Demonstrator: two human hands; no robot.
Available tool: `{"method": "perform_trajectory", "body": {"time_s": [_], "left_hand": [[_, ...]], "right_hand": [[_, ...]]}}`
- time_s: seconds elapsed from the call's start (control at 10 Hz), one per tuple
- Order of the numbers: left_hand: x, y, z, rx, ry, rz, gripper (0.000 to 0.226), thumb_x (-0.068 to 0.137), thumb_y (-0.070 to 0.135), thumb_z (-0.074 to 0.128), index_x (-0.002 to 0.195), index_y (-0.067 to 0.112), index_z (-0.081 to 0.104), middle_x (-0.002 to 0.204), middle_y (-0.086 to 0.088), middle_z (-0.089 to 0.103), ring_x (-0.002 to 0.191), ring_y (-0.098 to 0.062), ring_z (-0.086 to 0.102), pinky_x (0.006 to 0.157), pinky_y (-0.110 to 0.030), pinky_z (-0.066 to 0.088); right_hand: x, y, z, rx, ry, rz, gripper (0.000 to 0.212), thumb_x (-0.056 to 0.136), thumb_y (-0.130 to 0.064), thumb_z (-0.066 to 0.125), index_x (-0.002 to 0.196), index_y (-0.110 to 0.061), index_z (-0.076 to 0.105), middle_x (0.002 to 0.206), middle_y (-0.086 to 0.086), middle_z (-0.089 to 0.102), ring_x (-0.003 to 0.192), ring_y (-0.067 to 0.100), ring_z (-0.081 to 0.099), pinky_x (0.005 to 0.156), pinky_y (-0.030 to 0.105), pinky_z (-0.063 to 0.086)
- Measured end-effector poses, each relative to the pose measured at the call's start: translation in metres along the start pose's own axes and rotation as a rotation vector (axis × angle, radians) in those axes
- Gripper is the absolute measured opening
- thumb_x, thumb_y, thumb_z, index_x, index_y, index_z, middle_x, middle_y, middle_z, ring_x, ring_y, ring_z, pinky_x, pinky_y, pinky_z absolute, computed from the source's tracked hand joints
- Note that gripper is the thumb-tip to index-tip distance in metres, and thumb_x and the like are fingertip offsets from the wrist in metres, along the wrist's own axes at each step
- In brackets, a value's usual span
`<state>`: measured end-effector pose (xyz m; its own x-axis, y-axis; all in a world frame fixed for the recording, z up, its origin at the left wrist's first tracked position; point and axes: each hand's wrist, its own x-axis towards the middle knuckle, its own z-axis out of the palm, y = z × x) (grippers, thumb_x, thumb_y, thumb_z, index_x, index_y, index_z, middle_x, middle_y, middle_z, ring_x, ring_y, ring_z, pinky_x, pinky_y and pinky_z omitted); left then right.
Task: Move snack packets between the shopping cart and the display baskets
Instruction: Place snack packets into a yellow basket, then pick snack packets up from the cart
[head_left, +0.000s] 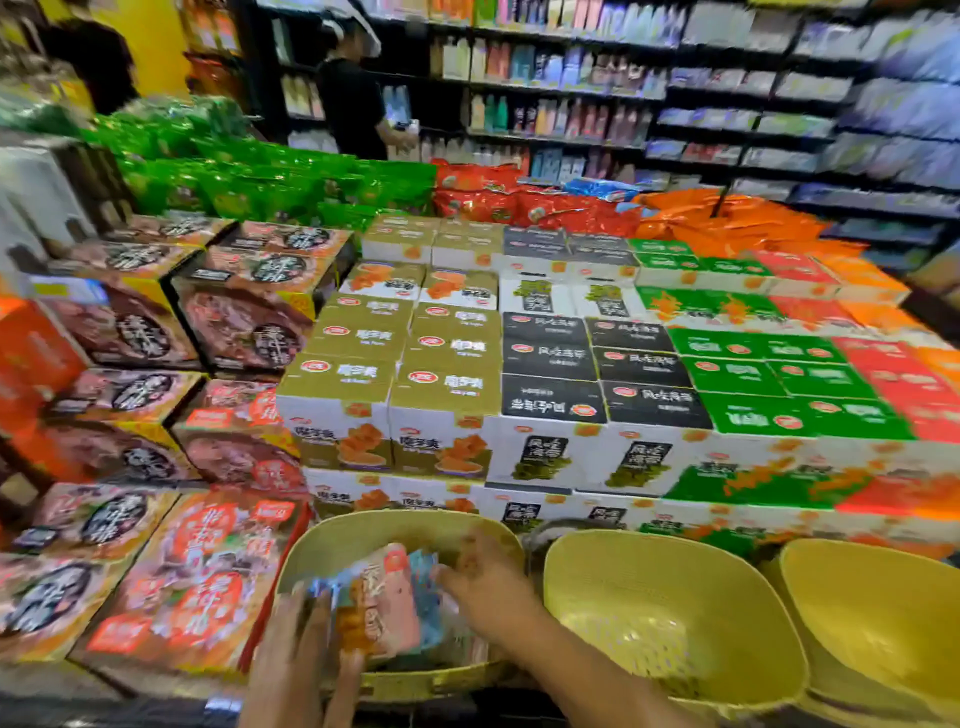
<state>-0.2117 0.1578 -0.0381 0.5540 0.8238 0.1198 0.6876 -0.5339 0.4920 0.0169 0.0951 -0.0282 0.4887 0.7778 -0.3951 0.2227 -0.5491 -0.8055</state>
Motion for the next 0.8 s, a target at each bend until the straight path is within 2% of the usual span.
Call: {"method": "perform_trajectory", "body": {"time_s": [0.1, 0.2, 0.3, 0.4, 0.5, 0.6, 0.7, 0.8], "left_hand": [[0.015, 0.059, 0.001, -0.051, -0.018, 0.125, 0.079, 0.096, 0.077, 0.019, 0.13, 0.014, 0.055, 0.123, -0.024, 0.069, 0.114, -0.059, 0.062, 0.106, -0.053, 0.046], [0.021, 0.135, 0.012, -0.155, -0.207, 0.224, 0.091, 0.085, 0.092, 0.015, 0.12, 0.027, 0.069, 0.124, -0.014, 0.072, 0.115, -0.066, 0.057, 0.112, -0.057, 0.036], [0.023, 0.216, 0.04, -0.175, -0.446, 0.169, 0.131, 0.038, 0.113, 0.002, 0.134, 0.05, 0.064, 0.15, 0.005, 0.056, 0.135, -0.055, 0.048, 0.115, -0.057, 0.03], [-0.014, 0.303, 0.068, -0.166, -0.532, 0.303, 0.109, 0.057, 0.096, 0.034, 0.154, 0.046, 0.039, 0.16, -0.015, 0.039, 0.148, -0.037, 0.039, 0.122, -0.046, 0.024], [-0.065, 0.377, 0.105, -0.349, -0.5, 0.383, 0.046, 0.098, 0.038, 0.056, 0.142, 0.027, 0.049, 0.16, -0.009, 0.041, 0.151, -0.033, 0.033, 0.121, -0.053, 0.028], [-0.108, 0.437, 0.15, -0.374, -0.59, 0.546, 0.043, 0.099, 0.038, 0.057, 0.139, 0.039, 0.042, 0.162, 0.004, 0.032, 0.152, -0.021, 0.029, 0.122, -0.046, 0.029], [-0.145, 0.485, 0.19, -0.334, -0.642, 0.711, 0.059, 0.097, 0.055, 0.052, 0.153, 0.041, 0.037, 0.164, 0.022, 0.019, 0.156, -0.008, 0.015, 0.126, -0.037, 0.02], [-0.173, 0.53, 0.228, -0.272, -0.74, 0.855, 0.068, 0.097, 0.068, 0.039, 0.158, 0.039, 0.03, 0.168, 0.016, 0.011, 0.158, -0.01, 0.003, 0.128, -0.03, 0.001]], "right_hand": [[-0.068, 0.016, -0.058, 0.206, 0.105, -0.114, 0.03, 0.087, -0.056, 0.068, 0.113, -0.059, 0.052, 0.12, -0.034, 0.063, 0.108, -0.014, 0.061, 0.09, 0.019, 0.052], [-0.135, 0.046, -0.116, 0.307, 0.267, -0.168, 0.055, 0.089, -0.062, 0.068, 0.139, -0.059, 0.046, 0.14, -0.035, 0.053, 0.129, -0.018, 0.046, 0.107, 0.022, 0.046], [-0.195, 0.096, -0.171, 0.348, 0.415, -0.161, 0.056, 0.1, -0.049, 0.067, 0.15, -0.046, 0.041, 0.148, -0.03, 0.048, 0.136, -0.013, 0.043, 0.114, 0.026, 0.043], [-0.255, 0.155, -0.223, 0.317, 0.562, -0.103, 0.053, 0.099, -0.054, 0.064, 0.143, -0.062, 0.035, 0.138, -0.048, 0.042, 0.124, -0.025, 0.044, 0.096, 0.007, 0.045], [-0.319, 0.219, -0.264, 0.236, 0.732, -0.051, 0.055, 0.096, -0.06, 0.061, 0.145, -0.062, 0.035, 0.143, -0.042, 0.038, 0.126, -0.022, 0.044, 0.087, -0.002, 0.039], [-0.379, 0.282, -0.29, 0.106, 0.869, 0.045, 0.052, 0.101, -0.044, 0.066, 0.14, -0.062, 0.037, 0.141, -0.049, 0.036, 0.132, -0.024, 0.036, 0.1, -0.003, 0.025], [-0.429, 0.338, -0.303, 0.125, 0.995, 0.171, 0.059, 0.096, -0.06, 0.062, 0.146, -0.057, 0.031, 0.152, -0.043, 0.026, 0.141, -0.027, 0.018, 0.108, -0.004, 0.012], [-0.47, 0.383, -0.307, 0.157, 1.084, 0.318, 0.07, 0.09, -0.078, 0.048, 0.15, -0.057, 0.021, 0.165, -0.027, 0.019, 0.154, -0.009, 0.012, 0.118, 0.006, 0.006]]}}
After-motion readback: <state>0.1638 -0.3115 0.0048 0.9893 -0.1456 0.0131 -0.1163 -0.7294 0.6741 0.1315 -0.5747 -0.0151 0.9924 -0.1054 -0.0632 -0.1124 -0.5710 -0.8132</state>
